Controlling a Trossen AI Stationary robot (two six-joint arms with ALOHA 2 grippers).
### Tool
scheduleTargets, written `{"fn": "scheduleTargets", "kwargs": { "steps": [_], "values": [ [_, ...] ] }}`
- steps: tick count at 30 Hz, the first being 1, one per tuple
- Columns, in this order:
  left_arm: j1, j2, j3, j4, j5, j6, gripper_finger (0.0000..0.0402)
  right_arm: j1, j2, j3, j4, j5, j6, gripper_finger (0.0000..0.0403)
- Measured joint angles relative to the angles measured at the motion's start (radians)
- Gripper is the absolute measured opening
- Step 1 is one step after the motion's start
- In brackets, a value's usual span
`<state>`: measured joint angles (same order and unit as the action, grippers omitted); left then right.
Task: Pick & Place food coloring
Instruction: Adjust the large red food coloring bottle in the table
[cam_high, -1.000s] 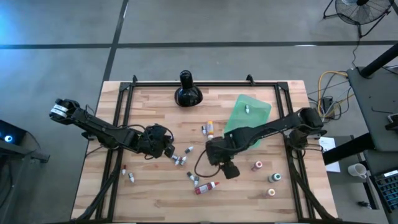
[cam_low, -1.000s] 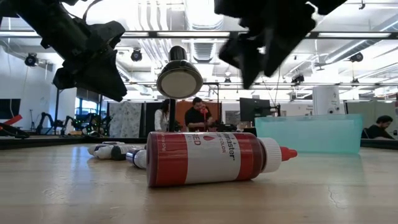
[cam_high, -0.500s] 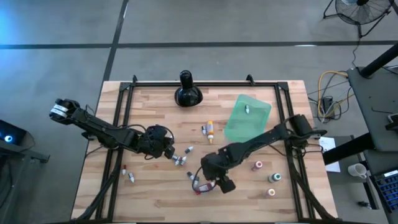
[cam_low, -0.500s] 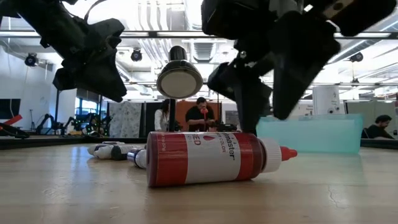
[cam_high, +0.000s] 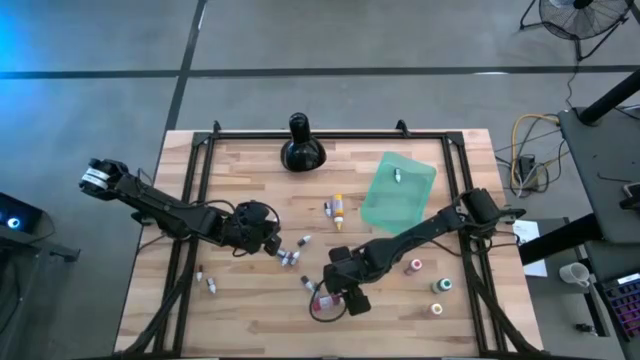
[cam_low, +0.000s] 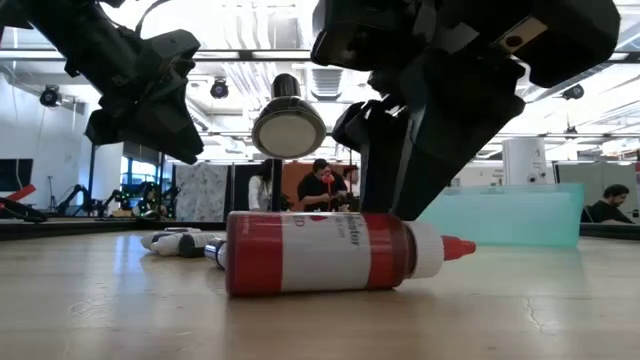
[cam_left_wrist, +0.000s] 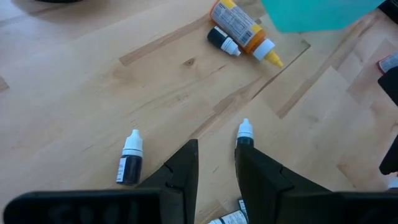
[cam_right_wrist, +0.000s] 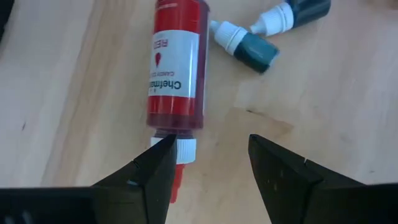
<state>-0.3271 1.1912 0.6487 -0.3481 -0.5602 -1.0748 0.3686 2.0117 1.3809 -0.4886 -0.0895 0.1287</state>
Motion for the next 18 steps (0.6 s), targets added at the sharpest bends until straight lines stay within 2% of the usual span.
{"fn": "scheduleTargets", "kwargs": {
  "steps": [6, 12, 18],
  "values": [
    [0.000, 0.000, 0.000, 0.000, 0.001, 0.009, 0.0080, 0.023, 0.000, 0.000, 0.000, -0.022, 0.024, 0.0194],
    [0.000, 0.000, 0.000, 0.000, 0.001, 0.009, 0.0080, 0.023, -0.013, 0.000, -0.001, -0.031, 0.137, 0.0194],
    [0.000, 0.000, 0.000, 0.000, 0.002, 0.008, 0.0080, 0.024, -0.020, 0.000, -0.006, 0.004, 0.268, 0.0194]
  ]
}}
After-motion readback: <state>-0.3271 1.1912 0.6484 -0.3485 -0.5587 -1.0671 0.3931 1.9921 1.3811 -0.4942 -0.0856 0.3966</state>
